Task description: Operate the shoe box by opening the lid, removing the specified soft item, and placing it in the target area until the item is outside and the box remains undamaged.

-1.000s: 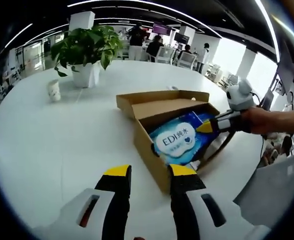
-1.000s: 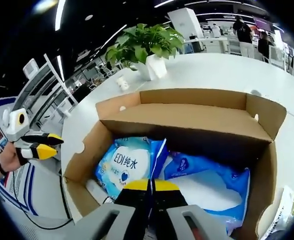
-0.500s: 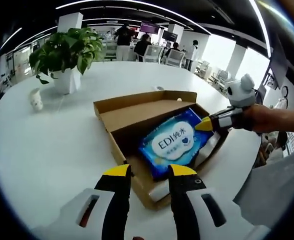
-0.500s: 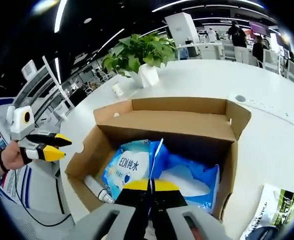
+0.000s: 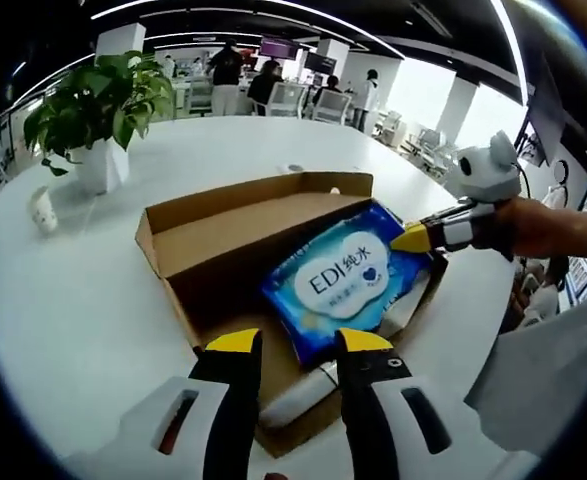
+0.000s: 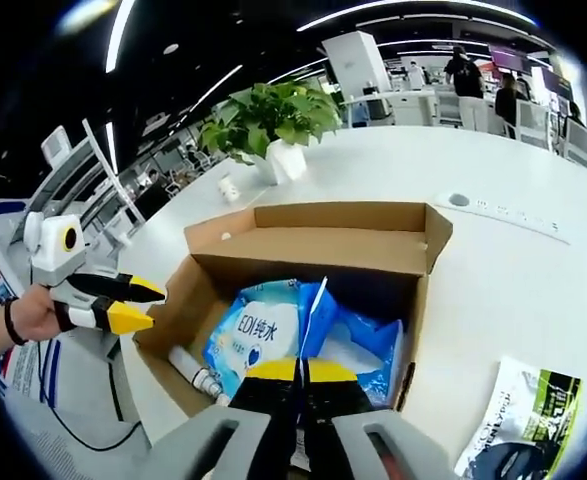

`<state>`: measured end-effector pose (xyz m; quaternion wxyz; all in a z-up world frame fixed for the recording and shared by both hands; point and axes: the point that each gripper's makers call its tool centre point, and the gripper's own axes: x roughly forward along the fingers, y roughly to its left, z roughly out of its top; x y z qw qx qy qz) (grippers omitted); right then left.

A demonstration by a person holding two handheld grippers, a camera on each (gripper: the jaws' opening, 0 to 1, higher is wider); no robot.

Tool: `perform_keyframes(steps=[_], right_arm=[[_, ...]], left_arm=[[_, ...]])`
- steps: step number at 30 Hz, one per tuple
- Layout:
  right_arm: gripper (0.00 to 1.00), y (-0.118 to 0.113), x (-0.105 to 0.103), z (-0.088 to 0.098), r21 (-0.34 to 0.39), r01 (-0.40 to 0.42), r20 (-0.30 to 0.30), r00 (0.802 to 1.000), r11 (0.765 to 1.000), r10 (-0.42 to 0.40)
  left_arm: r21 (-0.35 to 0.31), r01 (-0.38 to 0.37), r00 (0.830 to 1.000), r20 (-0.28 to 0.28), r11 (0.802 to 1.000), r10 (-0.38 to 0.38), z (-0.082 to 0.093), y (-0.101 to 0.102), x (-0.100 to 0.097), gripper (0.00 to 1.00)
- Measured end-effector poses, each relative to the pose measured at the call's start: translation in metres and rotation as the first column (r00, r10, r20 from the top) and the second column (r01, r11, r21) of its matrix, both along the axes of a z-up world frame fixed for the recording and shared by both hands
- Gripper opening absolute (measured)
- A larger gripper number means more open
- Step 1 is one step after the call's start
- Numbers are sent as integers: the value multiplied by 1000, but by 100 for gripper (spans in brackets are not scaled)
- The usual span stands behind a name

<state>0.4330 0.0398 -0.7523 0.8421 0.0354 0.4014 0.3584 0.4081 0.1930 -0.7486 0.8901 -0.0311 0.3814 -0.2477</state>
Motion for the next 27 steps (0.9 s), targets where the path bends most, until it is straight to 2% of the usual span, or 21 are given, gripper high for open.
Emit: perform_keyframes(steps=[9,14,27], right_arm=[[0,-6,7,-7,9,4,-10,1000,1000,-4],[0,-8,11,-11,13,3,-16,1000,1000,-2],[0,-12,19,-20,28,13,-29,1000,1000,-12]], left_arm=[[-10,9,999,-36,1000,-10,-15,-15,12,29],[-15,24,997,-66,1000,-25,-24,-25,11,29],[-11,30,990,-139,999,-31,-43,-32,16,29]])
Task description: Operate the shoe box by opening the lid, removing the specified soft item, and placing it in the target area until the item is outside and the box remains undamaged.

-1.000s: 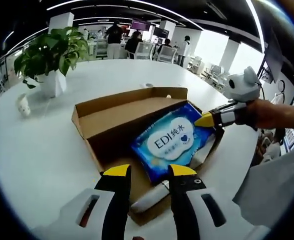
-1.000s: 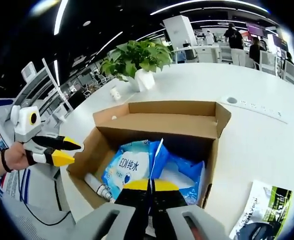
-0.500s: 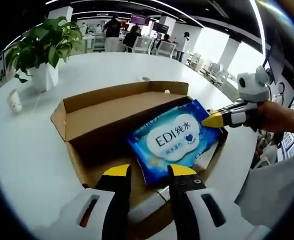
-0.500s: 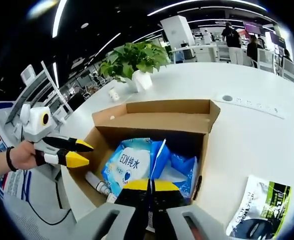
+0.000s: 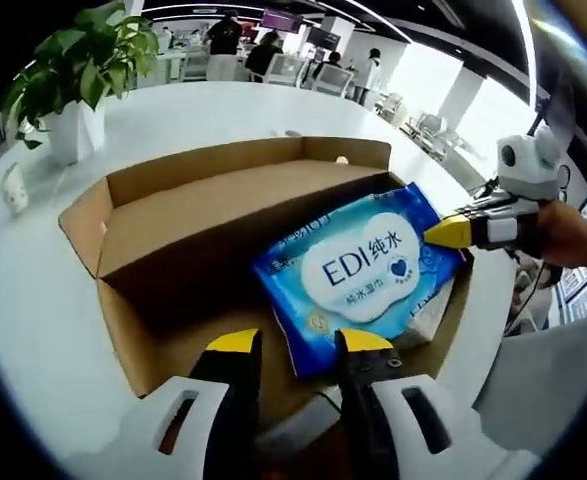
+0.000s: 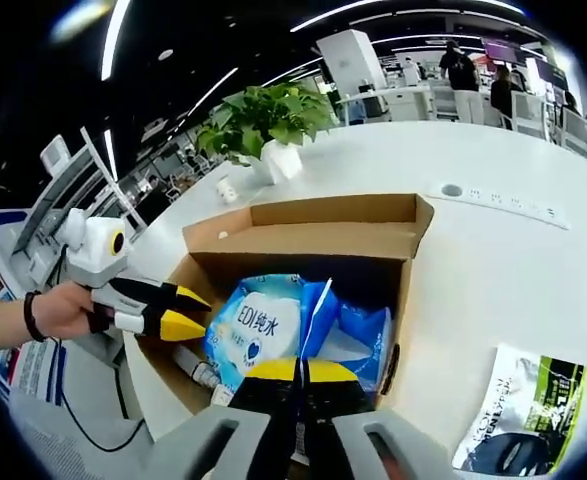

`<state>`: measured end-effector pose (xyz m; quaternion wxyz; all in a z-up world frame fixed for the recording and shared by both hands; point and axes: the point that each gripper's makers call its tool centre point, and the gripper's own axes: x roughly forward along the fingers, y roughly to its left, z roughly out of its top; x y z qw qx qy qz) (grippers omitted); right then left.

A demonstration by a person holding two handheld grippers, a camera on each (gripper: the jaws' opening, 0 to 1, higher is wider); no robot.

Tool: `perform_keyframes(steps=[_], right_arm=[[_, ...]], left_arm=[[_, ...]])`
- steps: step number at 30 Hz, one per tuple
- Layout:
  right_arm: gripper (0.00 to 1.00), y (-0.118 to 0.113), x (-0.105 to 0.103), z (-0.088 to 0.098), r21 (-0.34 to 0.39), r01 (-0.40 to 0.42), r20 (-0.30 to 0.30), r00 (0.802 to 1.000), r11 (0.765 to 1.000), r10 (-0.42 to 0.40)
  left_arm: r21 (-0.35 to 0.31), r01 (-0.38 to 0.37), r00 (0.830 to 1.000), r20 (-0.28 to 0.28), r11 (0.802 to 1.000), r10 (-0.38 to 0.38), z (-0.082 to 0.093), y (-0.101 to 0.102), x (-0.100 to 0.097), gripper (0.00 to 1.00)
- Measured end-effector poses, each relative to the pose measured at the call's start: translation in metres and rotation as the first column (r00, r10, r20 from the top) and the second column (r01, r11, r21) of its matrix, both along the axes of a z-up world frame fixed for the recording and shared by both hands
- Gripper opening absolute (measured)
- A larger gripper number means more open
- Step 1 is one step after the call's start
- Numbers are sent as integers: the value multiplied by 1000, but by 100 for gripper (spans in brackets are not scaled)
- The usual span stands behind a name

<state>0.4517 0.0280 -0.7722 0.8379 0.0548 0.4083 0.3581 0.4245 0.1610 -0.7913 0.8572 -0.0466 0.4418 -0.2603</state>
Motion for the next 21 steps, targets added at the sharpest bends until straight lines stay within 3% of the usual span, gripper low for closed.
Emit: perform_keyframes(steps=[12,14,21], right_arm=[[0,-3,-2,-5,4,4,-9,1000,1000,-4],[0,-3,-1,-7,9,8,-11,1000,1000,-8],[0,-2,-1,-8,16,13,-19,1000,1000,-13]], left_arm=[[-15,47,995,-91,999,-48,-16,-15,-2,29],[-63,29,990,-135,998,-37,-19,-21,-6,28],[-80,-24,987,-161,997,11,-23,-19,-1,23]])
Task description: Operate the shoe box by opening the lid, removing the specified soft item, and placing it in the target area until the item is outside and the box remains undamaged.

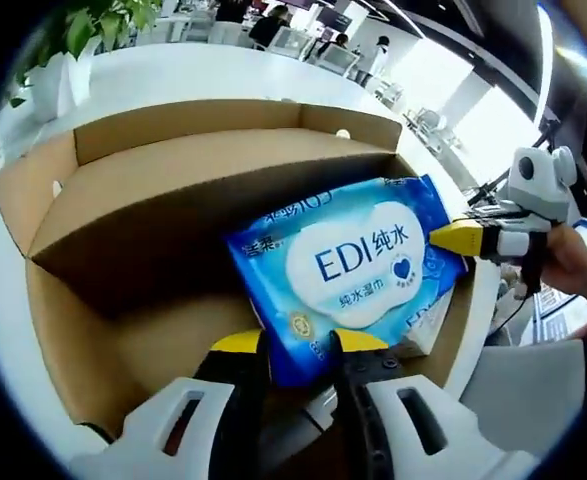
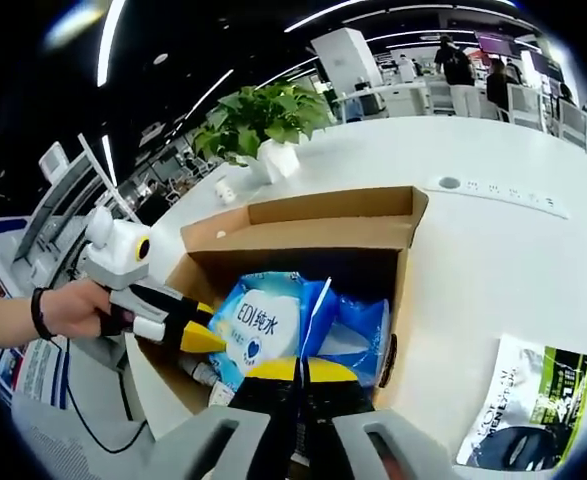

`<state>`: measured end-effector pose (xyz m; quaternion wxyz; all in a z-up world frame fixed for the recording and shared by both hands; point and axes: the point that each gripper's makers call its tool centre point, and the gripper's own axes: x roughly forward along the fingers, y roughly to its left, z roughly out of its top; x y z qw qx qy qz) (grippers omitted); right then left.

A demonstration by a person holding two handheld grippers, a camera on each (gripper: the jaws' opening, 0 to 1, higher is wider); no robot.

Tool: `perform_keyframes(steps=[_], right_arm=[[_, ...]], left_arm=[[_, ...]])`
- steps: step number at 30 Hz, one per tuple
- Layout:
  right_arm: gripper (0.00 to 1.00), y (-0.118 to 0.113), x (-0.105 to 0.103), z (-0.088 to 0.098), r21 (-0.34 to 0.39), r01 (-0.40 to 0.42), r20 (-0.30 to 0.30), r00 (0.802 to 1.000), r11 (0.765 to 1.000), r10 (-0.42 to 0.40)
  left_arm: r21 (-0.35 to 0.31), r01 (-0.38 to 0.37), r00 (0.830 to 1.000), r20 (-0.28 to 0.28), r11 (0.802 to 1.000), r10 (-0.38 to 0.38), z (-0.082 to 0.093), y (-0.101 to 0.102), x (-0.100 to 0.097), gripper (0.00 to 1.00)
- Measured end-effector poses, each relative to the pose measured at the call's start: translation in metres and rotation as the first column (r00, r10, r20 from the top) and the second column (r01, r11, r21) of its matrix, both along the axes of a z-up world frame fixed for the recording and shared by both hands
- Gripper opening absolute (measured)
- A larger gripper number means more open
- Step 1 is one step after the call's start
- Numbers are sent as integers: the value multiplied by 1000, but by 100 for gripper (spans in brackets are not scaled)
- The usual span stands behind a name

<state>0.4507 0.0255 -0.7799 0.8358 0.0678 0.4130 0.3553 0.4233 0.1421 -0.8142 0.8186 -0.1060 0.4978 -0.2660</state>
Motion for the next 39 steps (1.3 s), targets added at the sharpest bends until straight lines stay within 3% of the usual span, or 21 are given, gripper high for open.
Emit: perform_keyframes(steps=[12,18,28,39], right_arm=[[0,0,-2,2,-16,37,23,999,999,-36],[0,2,-4,10,1,58,38,998,998,-58],[0,5,-8,23,24,70,54,996,997,-71],[0,-17,-13,44,44,106,86,990,993,-110]], left_arm=[[-8,-98,994,46,995,99,11,5,4,6],[2,-86,991,99,996,85,28,11,7,5],[11,-78,988,133,997,76,51,17,6,5],[23,-29,982,187,999,24,78,-4,7,5]])
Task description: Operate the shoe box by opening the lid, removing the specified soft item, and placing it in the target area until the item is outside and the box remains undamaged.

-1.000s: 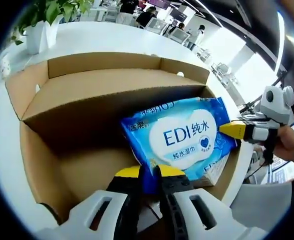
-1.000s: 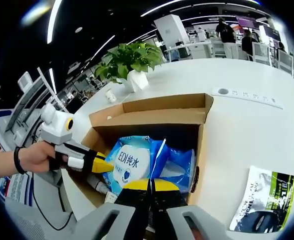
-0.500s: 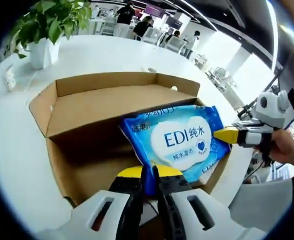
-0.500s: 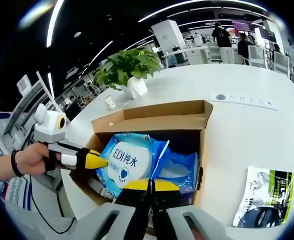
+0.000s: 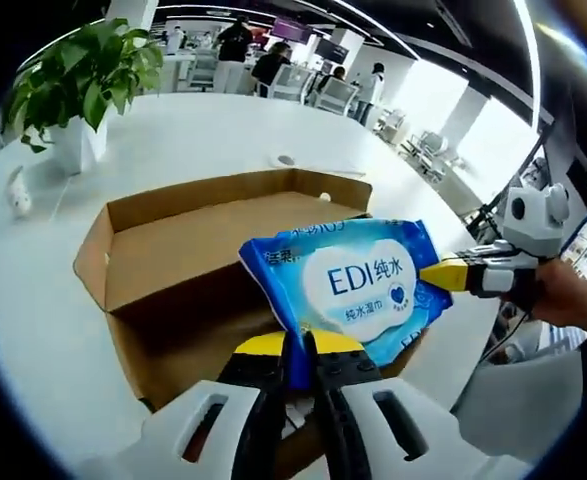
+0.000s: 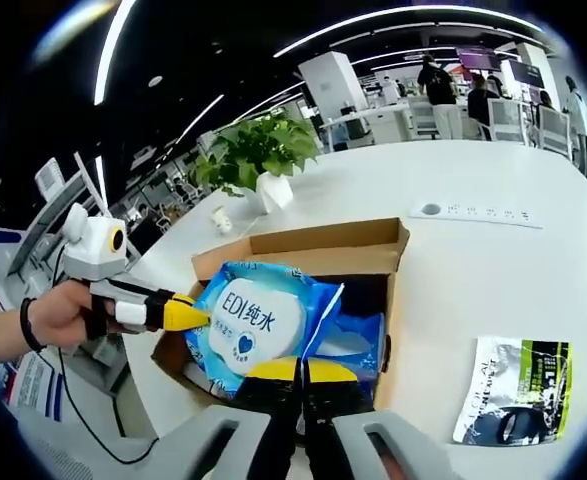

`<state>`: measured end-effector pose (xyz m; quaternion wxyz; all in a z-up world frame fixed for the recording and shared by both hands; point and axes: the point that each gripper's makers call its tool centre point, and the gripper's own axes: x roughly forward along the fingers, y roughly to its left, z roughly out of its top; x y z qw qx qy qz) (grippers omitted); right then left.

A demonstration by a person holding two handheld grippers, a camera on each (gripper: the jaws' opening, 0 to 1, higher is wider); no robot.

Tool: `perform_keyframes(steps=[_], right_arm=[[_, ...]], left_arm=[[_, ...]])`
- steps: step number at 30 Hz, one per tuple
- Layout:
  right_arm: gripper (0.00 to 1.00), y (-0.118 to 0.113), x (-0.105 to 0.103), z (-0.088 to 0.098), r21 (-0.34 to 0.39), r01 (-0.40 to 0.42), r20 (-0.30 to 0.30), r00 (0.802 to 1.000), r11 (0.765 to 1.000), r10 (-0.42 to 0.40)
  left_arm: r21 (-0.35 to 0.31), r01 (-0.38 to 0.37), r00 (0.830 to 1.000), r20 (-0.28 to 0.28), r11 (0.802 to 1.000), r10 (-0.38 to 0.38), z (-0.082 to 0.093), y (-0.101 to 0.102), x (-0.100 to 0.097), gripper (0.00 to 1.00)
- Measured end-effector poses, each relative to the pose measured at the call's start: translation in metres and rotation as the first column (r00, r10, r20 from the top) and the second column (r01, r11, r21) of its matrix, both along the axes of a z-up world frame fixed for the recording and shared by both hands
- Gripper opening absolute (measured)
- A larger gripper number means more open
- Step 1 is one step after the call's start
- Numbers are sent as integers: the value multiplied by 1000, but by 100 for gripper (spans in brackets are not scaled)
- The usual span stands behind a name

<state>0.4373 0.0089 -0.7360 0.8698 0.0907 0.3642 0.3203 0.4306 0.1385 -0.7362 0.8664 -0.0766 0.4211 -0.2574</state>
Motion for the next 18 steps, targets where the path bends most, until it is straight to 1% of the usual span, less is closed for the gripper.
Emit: perform_keyframes(steps=[4,7,10,14,15,18], right_arm=[[0,-14,-2,6,2,22,10,1000,1000,-22],[0,-28,-5,12,26,54,17,998,998,-54],[0,-41,-11,13,30,71,21,997,997,-72],[0,-63,-17,13,33,108,20,994,994,-109],[0,-67,-19,12,34,116,20,993,993,-117],[0,-82,-24,11,35,136,19,990,990,-137]], left_arm=[[1,23,1000,14,1000,-23,8,-14,0,4],[1,43,999,26,999,-44,14,-26,1,4],[-2,62,998,33,998,-62,19,-39,1,4],[5,105,993,44,994,-105,21,-62,-2,4],[5,108,993,44,994,-108,21,-64,-2,4],[12,138,989,42,990,-139,20,-81,-3,4]])
